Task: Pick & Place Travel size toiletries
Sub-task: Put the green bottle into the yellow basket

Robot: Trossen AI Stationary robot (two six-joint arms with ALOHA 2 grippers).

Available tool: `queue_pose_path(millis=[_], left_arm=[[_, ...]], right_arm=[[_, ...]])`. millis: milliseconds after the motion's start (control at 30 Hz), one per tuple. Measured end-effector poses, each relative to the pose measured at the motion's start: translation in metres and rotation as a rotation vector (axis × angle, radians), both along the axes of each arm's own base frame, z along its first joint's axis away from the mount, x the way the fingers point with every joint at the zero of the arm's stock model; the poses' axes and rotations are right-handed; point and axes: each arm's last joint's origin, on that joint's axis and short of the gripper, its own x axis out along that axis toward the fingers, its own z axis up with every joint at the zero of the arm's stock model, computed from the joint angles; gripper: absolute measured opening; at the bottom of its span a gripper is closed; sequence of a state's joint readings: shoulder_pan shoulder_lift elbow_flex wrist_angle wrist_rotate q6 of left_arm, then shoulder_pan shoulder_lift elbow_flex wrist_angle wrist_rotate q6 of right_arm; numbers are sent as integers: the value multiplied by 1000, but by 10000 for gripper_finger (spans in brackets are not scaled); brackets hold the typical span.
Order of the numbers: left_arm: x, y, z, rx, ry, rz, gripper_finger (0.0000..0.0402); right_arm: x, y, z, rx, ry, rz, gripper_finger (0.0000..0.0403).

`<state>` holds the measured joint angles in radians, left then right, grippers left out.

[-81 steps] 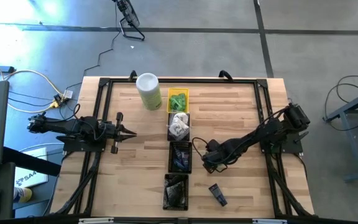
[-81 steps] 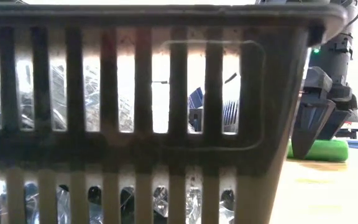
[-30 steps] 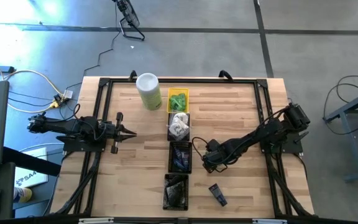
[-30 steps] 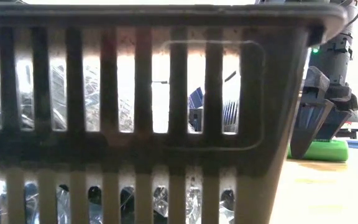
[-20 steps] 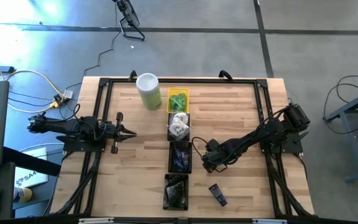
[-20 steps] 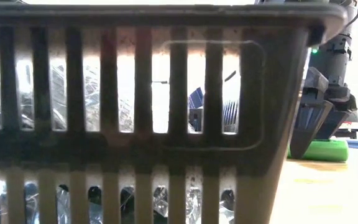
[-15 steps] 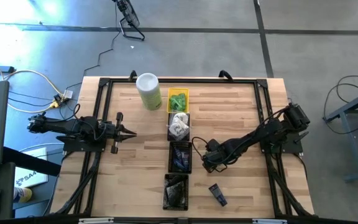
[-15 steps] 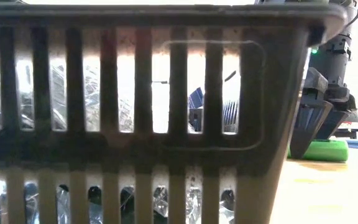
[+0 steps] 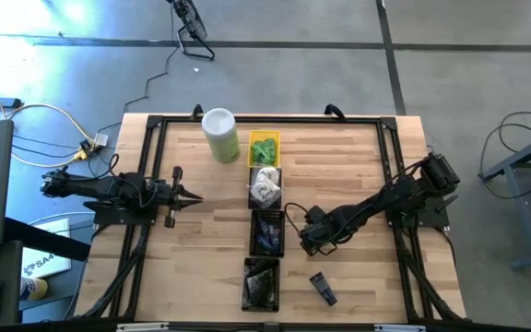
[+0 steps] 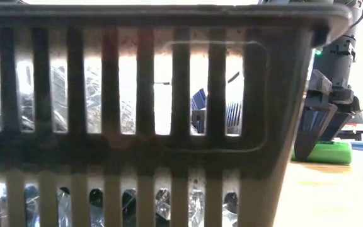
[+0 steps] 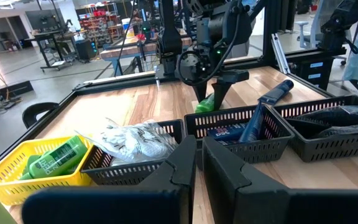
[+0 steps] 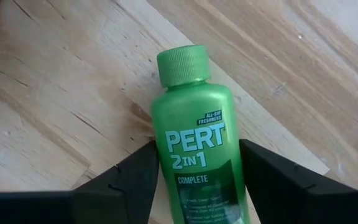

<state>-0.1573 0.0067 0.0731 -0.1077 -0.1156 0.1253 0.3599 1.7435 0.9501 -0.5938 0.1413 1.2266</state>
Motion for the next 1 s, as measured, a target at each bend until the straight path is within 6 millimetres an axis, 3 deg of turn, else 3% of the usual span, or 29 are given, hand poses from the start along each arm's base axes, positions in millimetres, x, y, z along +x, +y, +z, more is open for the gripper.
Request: queue_pose_path(millis=[300,1000], left_arm=[[0,0,0,0,0,0,24],[0,0,0,0,0,0,24]], right_arm=[[0,0,0,0,0,0,189],[0,0,0,-6,-2,-1,186]])
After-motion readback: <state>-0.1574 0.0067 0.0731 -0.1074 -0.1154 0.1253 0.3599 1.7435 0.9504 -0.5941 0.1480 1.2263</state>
